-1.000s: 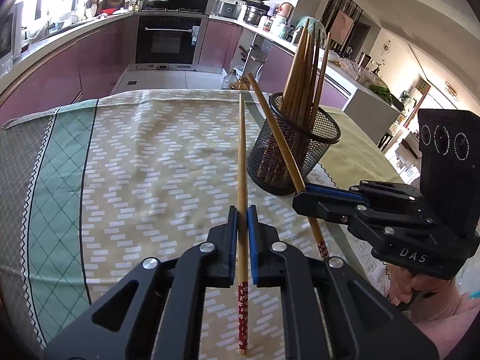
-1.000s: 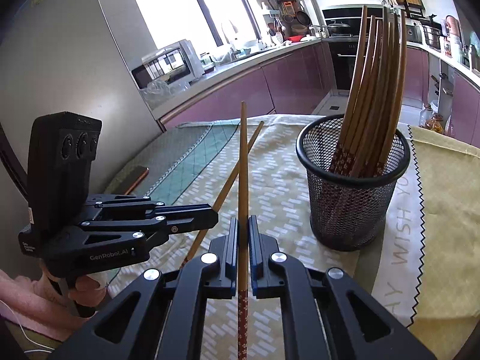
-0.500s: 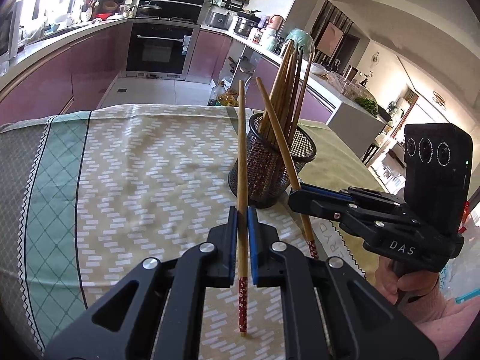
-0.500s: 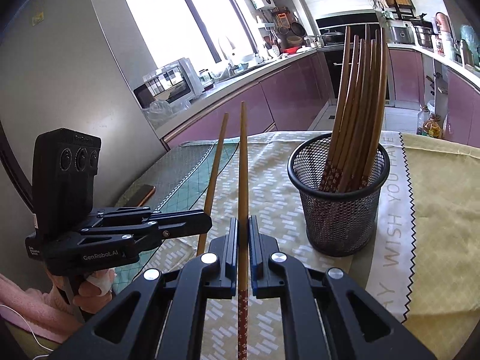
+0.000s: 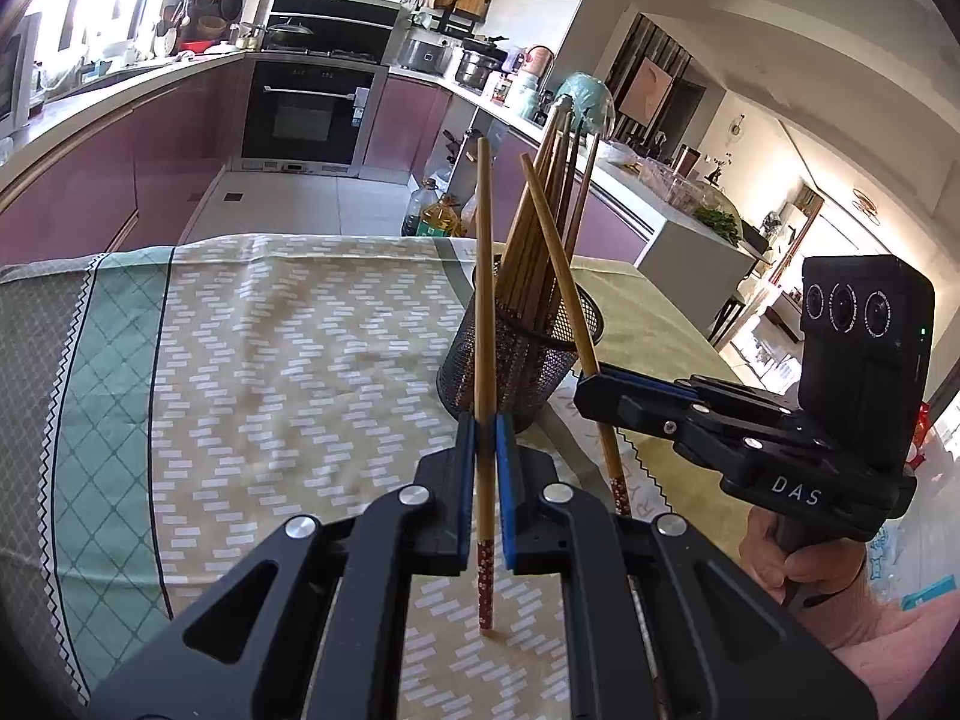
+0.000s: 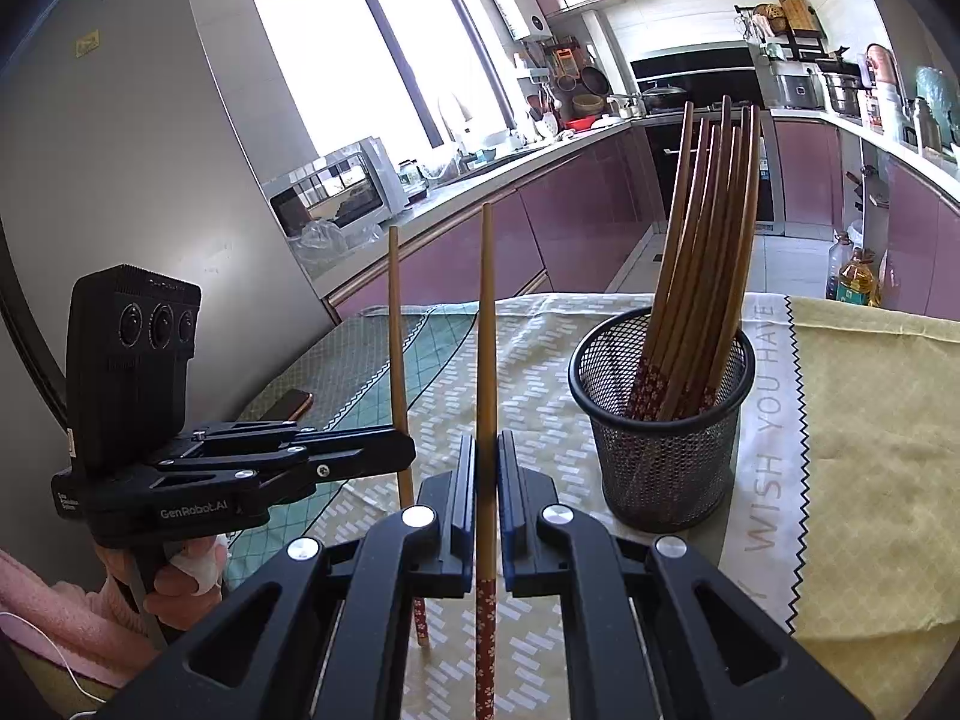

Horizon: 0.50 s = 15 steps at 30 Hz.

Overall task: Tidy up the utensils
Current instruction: 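Lift both held chopsticks upright and carry them over the black mesh holder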

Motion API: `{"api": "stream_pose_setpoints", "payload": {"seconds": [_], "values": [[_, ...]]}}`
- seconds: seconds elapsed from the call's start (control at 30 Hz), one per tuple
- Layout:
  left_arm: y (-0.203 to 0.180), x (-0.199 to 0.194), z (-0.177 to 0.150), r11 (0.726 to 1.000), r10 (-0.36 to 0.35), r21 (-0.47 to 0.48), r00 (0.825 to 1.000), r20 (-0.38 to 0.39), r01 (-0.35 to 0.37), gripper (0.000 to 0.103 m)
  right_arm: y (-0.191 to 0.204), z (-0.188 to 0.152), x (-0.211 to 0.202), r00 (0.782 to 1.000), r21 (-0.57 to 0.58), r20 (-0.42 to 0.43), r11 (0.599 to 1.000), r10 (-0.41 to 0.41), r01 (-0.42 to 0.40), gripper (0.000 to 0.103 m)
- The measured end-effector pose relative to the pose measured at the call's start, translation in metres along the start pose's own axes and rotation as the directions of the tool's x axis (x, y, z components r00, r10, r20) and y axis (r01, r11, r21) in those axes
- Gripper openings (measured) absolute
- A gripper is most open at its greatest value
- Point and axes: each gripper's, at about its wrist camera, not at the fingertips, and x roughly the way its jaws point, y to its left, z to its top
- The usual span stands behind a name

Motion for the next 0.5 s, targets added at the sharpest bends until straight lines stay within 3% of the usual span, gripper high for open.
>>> {"api": "stream_pose_setpoints", "payload": {"seconds": [0.5], "values": [[-0.0035, -0.0062, 0.0056, 1.000, -0.006, 0.016, 1.000, 0.031, 0.005, 0.007, 0.0045, 0.0068, -0.0058, 1.000, -0.020, 0.021, 1.000, -0.008, 0.009, 0.006]]}}
